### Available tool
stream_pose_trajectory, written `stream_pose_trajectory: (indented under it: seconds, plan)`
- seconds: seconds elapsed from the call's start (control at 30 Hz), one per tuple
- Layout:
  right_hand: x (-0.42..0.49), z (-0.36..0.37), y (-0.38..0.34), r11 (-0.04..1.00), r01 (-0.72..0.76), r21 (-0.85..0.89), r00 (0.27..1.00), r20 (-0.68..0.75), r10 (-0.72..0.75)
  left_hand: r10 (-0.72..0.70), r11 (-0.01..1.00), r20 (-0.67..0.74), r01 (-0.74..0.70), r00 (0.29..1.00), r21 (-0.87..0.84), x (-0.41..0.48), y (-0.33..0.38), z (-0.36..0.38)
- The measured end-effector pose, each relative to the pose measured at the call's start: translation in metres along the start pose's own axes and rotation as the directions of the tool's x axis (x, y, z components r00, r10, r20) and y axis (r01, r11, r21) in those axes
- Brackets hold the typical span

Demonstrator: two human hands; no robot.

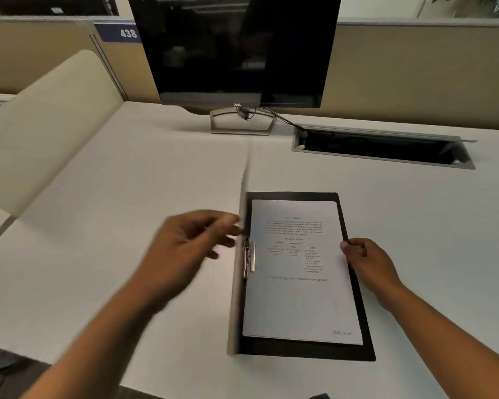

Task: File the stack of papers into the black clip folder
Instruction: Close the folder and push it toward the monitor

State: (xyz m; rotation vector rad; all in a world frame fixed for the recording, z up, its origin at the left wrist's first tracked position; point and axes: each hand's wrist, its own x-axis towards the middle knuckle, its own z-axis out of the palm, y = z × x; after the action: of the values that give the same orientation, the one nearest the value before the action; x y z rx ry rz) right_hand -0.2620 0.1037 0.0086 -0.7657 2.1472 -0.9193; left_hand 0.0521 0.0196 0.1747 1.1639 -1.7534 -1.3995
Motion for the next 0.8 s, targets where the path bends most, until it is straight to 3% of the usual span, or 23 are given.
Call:
stream_pose_trajectory:
  seconds: [0.1, 0.2, 0.33, 0.47, 0.63, 0.73, 0.8]
  plan:
    - [-0.004, -0.006, 0.002, 0.985, -0.030, 0.172, 0.999, 0.035, 0.024, 0.033, 0.988, 0.023, -0.036, 0.999, 0.148, -0.007, -0.032, 0.059]
    - [-0.014, -0.019, 0.003, 0.912, -0.152, 0.380, 0.987, 0.107, 0.120, 0.076, 0.874, 0.147, -0.137, 0.986, 0.466, -0.017, -0.072, 0.095]
    - [-0.024, -0.026, 0.017, 0.863, -0.205, 0.462, 0.978, 0.136, 0.160, -0.069, 0.711, 0.207, -0.097, 0.976, 0.697, -0.025, -0.116, 0.113]
    - [-0.031, -0.020, 0.030, 0.985, -0.001, 0.170, 1.000, -0.018, 0.004, -0.087, 0.646, 0.213, -0.107, 0.973, 0.756, -0.028, -0.131, 0.115]
    - [-0.040, -0.004, 0.043, 0.956, 0.214, -0.200, 0.970, -0.072, -0.232, -0.104, 0.641, 0.236, -0.116, 0.966, 0.759, -0.029, -0.133, 0.113]
    - [-0.043, 0.001, 0.046, 0.933, 0.240, -0.269, 0.960, -0.077, -0.269, -0.098, 0.724, 0.141, -0.026, 0.985, 0.689, -0.033, -0.132, 0.111]
    - [-0.044, 0.002, 0.046, 0.930, 0.245, -0.276, 0.958, -0.076, -0.275, -0.132, 0.810, -0.027, 0.124, 0.991, 0.574, -0.038, -0.131, 0.107]
